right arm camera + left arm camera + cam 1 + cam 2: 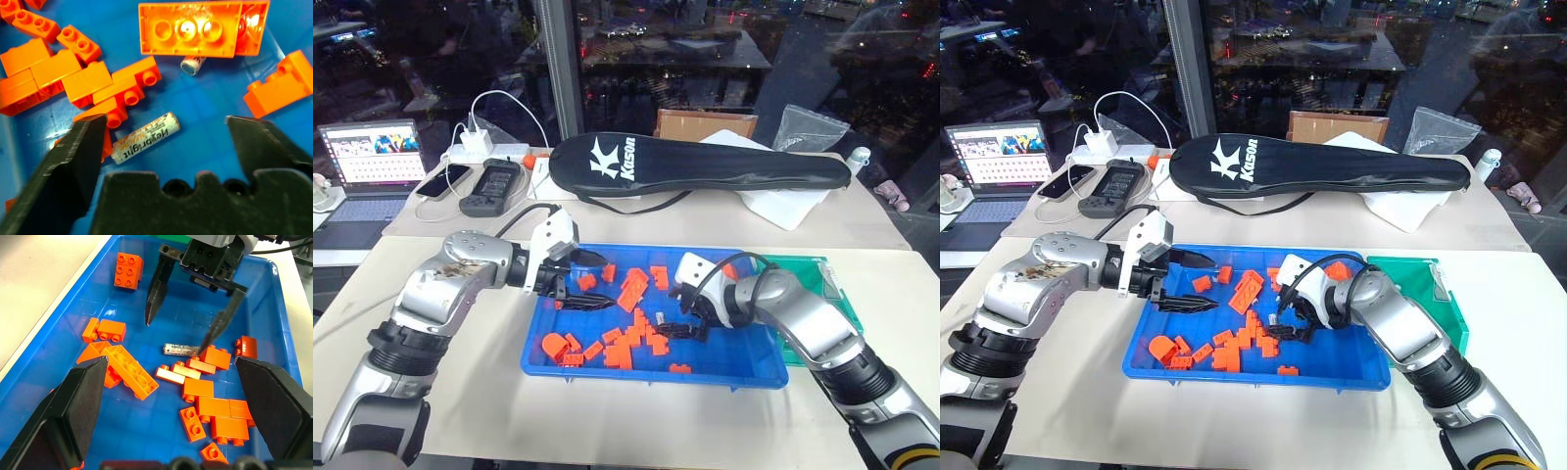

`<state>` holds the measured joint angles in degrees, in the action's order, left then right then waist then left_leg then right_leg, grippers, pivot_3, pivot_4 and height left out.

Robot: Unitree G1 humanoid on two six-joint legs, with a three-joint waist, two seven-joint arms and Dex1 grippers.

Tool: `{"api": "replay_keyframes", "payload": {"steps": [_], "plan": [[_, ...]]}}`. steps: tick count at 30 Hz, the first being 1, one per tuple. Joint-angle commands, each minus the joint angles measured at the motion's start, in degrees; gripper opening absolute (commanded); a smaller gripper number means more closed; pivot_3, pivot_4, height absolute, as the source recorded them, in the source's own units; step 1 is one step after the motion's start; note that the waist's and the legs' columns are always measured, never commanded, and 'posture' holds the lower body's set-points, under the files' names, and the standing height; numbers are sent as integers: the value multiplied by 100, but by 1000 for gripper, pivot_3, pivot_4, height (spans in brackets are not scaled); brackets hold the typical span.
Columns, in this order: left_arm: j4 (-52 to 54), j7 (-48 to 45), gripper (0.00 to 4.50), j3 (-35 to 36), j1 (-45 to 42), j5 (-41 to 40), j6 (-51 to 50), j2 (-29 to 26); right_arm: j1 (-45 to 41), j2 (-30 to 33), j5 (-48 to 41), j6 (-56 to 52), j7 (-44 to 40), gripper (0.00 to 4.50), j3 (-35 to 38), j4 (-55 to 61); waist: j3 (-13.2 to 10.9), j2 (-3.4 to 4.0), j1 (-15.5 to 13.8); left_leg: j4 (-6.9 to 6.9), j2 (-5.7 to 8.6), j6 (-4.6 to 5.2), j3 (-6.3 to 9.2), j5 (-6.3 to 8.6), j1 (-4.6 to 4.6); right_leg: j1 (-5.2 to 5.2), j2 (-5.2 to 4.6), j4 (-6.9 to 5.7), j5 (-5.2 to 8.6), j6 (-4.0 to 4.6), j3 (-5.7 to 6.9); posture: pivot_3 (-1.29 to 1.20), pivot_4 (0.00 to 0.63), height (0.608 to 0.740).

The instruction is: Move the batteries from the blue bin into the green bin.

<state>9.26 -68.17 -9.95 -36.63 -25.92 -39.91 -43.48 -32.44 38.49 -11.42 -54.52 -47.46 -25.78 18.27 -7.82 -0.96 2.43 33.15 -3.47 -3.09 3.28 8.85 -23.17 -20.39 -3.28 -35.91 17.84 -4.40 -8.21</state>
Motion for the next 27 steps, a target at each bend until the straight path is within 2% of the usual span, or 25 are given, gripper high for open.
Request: {"api": "replay_keyframes", "payload": {"steps": [1, 8, 11, 14, 15, 20, 27], "plan": [[123, 28, 4500, 109, -76, 6, 102, -12, 71, -37, 197, 17, 205, 4442, -23, -23, 0, 0, 0, 0, 0, 0, 0, 0, 1, 2, 0, 0, 0, 0, 0, 0, 150, 740], [90, 47, 4500, 92, -130, 34, 107, 7, 55, -124, 173, 15, 256, 4442, 91, -114, 1, -2, 1, 1, 0, 0, 0, 0, 5, 4, 1, -1, 0, 0, 0, 0, 150, 740], [93, 56, 4500, 87, -131, 41, 110, 13, 46, -129, 151, 18, 219, 3722, 102, -107, 1, -2, 0, 1, 0, 0, 0, 0, 4, 4, 1, -1, 0, 0, 0, 0, 150, 740], [118, 66, 4500, 89, -121, 30, 97, 11, 69, -101, 120, -9, 188, 2770, 113, -29, 1, -2, -1, 1, 0, 0, 0, 0, 4, 4, 0, -1, 0, 0, 0, 0, 150, 740], [126, 72, 4500, 90, -118, 26, 91, 12, 75, -84, 106, -21, 170, 2315, 120, 3, 1, -2, -1, 1, 0, 0, 0, 0, 4, 4, 0, -1, 0, 0, 0, 0, 150, 740], [121, 80, 4500, 80, -124, 33, 100, 15, 23, -1, 48, -39, 60, 630, 198, 69, 1, -2, -1, 1, 0, 0, 0, 0, 1, 3, 0, -1, 0, 0, 0, 0, 150, 740], [117, 78, 4500, 76, -114, 35, 106, 21, -110, 6, -74, -197, 0, 630, 397, 179, 1, -4, 0, 0, 0, 0, 0, 0, 0, 0, 1, 0, 0, 0, 0, 0, 150, 740]]}}
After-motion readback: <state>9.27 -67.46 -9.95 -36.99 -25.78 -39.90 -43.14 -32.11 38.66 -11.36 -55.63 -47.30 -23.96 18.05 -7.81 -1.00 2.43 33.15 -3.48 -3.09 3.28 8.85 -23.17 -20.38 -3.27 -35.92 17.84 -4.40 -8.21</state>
